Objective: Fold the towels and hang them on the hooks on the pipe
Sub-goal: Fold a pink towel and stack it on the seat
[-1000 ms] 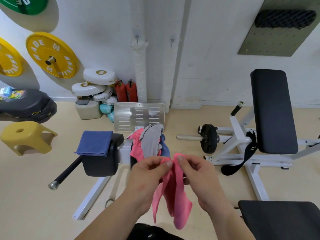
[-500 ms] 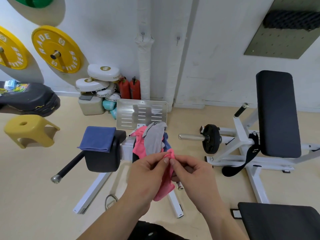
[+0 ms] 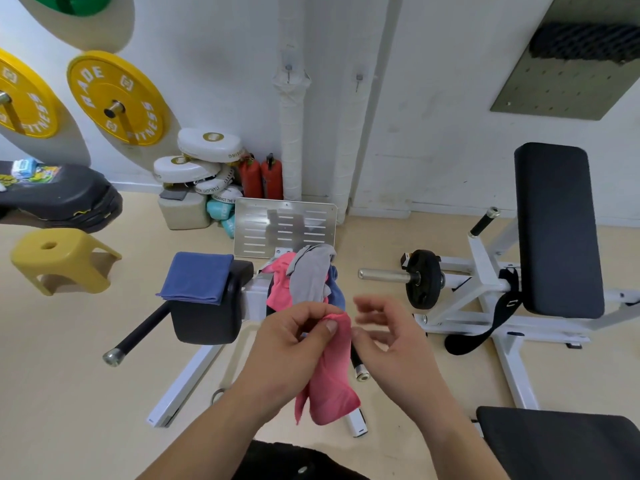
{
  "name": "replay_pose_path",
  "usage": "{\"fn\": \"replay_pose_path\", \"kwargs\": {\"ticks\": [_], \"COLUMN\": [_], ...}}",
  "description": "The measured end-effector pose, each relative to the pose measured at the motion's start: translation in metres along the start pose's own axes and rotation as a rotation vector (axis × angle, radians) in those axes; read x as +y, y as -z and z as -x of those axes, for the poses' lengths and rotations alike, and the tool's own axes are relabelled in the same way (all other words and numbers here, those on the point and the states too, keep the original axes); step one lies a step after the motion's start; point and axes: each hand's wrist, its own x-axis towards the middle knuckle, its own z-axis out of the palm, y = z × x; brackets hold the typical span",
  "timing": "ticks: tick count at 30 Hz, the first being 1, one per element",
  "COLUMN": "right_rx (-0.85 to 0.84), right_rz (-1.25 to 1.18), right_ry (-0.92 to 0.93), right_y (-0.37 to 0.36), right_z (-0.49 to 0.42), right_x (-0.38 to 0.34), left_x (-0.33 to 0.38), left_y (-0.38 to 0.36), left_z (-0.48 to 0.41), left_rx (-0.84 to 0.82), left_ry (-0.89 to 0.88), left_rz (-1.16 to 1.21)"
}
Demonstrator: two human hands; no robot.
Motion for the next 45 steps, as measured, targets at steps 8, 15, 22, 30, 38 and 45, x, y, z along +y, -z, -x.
{"fn": "replay_pose_path", "kwargs": {"ticks": [8,15,22,30,38,45], "right_rx": [-0.449,-0.501,-0.417,-0.303,-0.226,-0.296], "right_rz": [0.377,0.422,0.419,0.037,0.081,0.687], "right_ry": [0.060,-0.161,-0.130,-0.160,-0.150,-0.041], "right_y": [0.025,0.051,0.082,0.122,0.123,0.117], "right_z": [-0.041,-0.052,-0.060,-0.066,-0.065,-0.067], "right_x": [-0.011,0.019,0.025,0.011,0.034,0.040], "left_x": [0.029,0.035,0.015,0.002,0.004,0.011], "left_y": [0.029,0.051,0.057,0.061,0.062,0.062], "left_z": [-0.014,-0.025,-0.047,-0.076,-0.083,-0.075], "left_rx": [-0.229,0.064,0.206,0.249,0.258,0.264], "left_ry": [-0.165,-0.203,-0.062,-0.048,-0.047,-0.093], "left_rz": [-0.143,-0.141,-0.039,0.003,-0.002,-0.065]}}
